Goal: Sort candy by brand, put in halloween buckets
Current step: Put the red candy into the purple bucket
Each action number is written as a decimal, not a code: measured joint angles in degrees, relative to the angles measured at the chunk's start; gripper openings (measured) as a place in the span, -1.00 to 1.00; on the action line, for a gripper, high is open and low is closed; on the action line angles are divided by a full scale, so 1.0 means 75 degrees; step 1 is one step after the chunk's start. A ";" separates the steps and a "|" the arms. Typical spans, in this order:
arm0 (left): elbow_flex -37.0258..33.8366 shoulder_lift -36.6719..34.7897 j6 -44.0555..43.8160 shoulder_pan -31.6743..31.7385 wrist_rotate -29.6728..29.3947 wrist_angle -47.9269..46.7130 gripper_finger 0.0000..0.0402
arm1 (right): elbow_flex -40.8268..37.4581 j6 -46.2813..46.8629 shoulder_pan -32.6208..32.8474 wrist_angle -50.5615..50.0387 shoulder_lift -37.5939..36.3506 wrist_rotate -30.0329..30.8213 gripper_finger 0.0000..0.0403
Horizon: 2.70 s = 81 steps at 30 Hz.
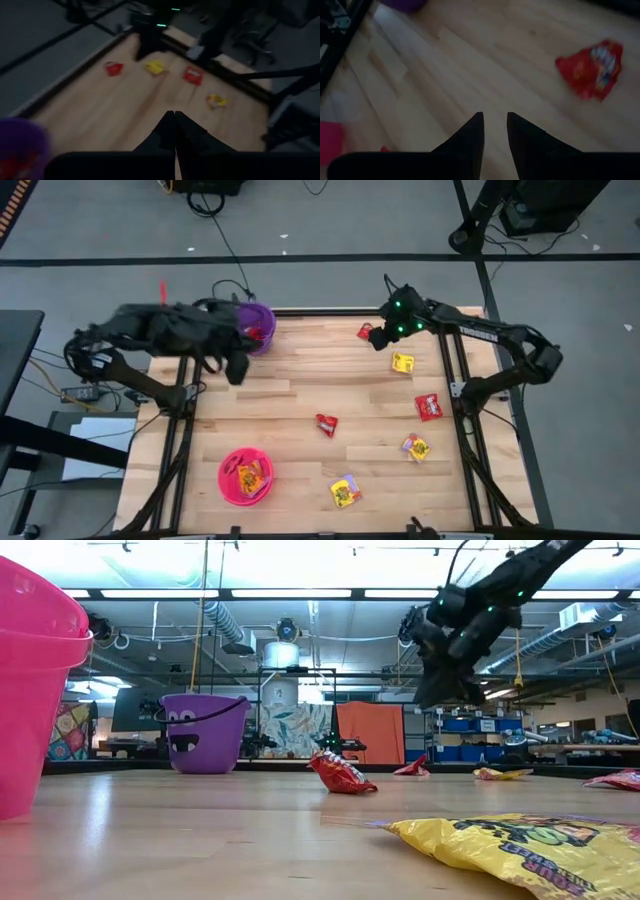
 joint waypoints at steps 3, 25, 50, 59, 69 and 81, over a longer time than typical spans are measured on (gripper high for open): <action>-0.0519 0.0003 -0.0236 -0.0317 0.0051 0.0957 -0.97 | 0.0270 -0.0594 -0.0332 0.0090 0.0449 -0.0299 -0.52; -0.1066 0.0017 -0.0974 -0.0564 -0.0196 0.2378 -0.97 | 0.2252 -0.4121 -0.1364 -0.1978 0.3074 -0.0478 -0.25; -0.1066 0.0017 -0.0974 -0.0564 -0.0220 0.2379 -0.97 | 0.2252 -0.3541 -0.1431 -0.0919 0.3702 -0.0048 0.51; -0.1066 0.0017 -0.0974 -0.0564 -0.0238 0.2683 -0.97 | 0.2289 -0.3233 -0.1234 -0.0856 0.4256 -0.0067 0.40; -0.1066 0.0017 -0.0972 -0.0564 -0.0243 0.2716 -0.97 | 0.2580 -0.3197 -0.0949 -0.1056 0.4349 0.0056 -0.23; -0.1063 0.0017 -0.0739 -0.0559 -0.0249 0.2710 -0.97 | 0.3379 -0.3222 0.0001 -0.1903 0.4012 -0.0129 -0.84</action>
